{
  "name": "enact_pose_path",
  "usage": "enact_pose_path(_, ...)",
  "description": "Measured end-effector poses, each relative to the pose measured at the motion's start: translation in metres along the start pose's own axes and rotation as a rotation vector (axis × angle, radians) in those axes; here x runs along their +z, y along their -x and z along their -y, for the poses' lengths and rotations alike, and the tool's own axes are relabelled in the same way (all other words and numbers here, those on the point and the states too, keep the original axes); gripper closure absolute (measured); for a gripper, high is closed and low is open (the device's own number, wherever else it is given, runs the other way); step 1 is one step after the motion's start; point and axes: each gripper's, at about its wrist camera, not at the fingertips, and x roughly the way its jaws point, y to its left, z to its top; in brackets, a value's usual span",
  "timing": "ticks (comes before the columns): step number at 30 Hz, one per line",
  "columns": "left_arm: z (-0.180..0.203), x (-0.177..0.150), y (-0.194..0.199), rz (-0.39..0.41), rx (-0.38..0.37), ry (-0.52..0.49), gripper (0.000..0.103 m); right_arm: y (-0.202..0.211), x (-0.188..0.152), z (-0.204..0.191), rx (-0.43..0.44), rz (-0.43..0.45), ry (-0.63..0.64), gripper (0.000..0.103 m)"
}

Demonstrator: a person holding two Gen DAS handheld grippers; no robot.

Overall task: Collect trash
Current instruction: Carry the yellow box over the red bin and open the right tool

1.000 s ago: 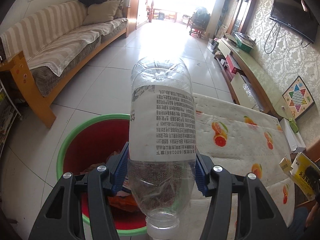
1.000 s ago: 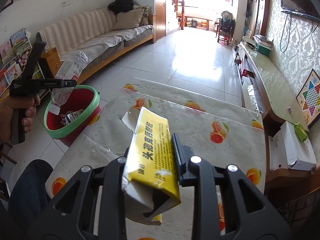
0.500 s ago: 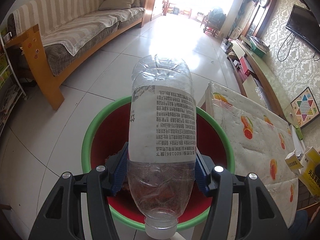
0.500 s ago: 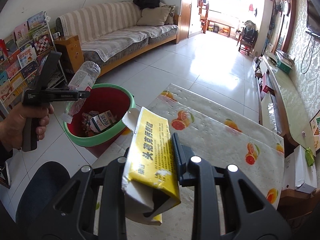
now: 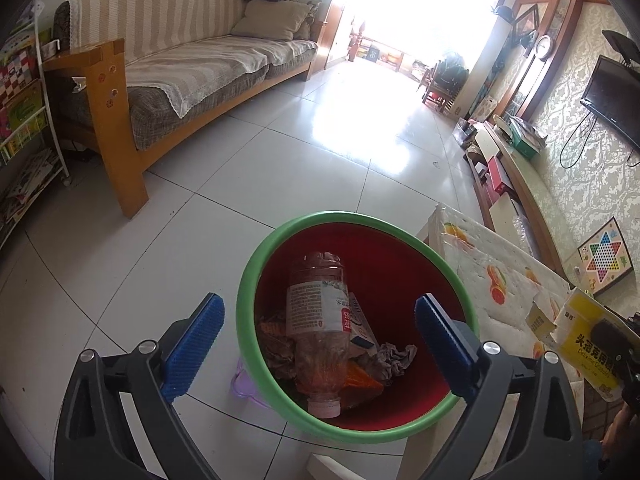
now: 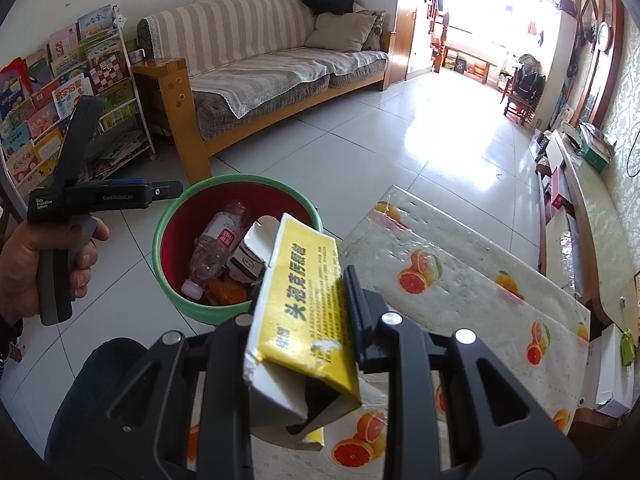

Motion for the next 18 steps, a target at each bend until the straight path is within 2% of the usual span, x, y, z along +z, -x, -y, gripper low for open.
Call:
enact_pose_path(9,-0.023,-0.013,0.030,0.055,0.011,0.049,0.010,-0.028,0.032,-0.035,0.047,0.008,0.046,0.077)
enact_pose_path(18,-0.046,-0.029,0.041,0.052,0.023,0.095,0.009,-0.068,0.052,-0.071,0.068,-0.007,0.081,0.077)
